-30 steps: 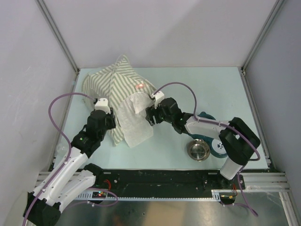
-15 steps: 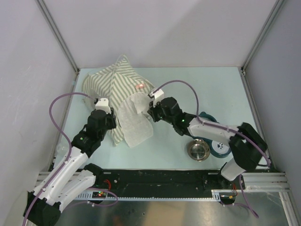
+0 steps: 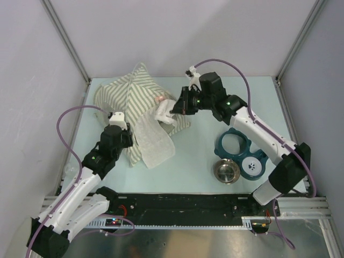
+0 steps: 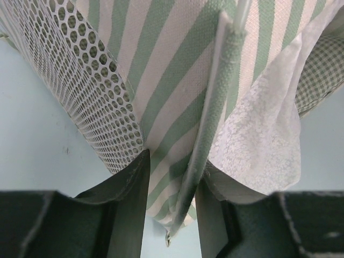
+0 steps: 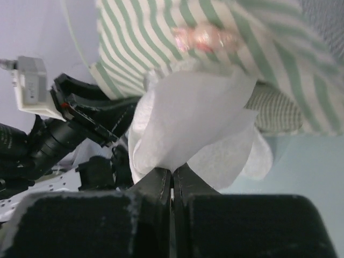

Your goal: Set up the pet tent

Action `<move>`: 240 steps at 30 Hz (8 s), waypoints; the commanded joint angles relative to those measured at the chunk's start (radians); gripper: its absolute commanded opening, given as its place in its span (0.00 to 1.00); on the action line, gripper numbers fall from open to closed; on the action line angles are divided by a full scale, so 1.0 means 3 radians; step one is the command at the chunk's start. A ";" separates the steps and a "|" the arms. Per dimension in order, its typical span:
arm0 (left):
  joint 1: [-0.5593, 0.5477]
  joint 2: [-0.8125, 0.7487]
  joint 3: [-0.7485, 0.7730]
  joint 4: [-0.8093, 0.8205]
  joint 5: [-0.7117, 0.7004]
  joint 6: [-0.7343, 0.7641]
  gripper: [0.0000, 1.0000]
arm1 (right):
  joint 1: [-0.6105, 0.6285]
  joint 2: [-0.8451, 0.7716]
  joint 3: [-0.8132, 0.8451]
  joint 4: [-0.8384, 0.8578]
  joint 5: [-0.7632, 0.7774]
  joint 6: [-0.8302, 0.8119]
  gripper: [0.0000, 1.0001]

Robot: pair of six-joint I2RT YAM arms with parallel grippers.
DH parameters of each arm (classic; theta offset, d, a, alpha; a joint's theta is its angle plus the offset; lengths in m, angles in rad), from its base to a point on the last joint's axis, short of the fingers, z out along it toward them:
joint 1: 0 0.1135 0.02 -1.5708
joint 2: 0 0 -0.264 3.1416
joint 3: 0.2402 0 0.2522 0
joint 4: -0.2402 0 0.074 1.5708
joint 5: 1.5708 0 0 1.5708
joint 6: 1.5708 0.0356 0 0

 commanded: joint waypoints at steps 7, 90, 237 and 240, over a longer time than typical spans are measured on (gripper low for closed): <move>0.0035 -0.0064 0.0024 0.0091 -0.0100 -0.0039 0.47 | -0.0047 0.0121 -0.0012 -0.1806 0.0541 0.0090 0.59; 0.0039 -0.1132 0.0453 -0.0317 -0.0228 -0.0056 1.00 | 0.0451 0.1436 0.2287 -0.1020 0.1406 -0.1022 0.99; 0.0039 -0.1394 -0.0014 -0.0297 -0.0099 -0.0314 0.98 | 0.1174 0.0663 -0.0273 -0.1957 0.3895 0.0038 0.00; 0.0036 -0.1393 0.0008 -0.0317 -0.0099 -0.0319 0.98 | 0.0969 0.0714 -0.0057 -0.1682 0.3869 -0.0303 0.00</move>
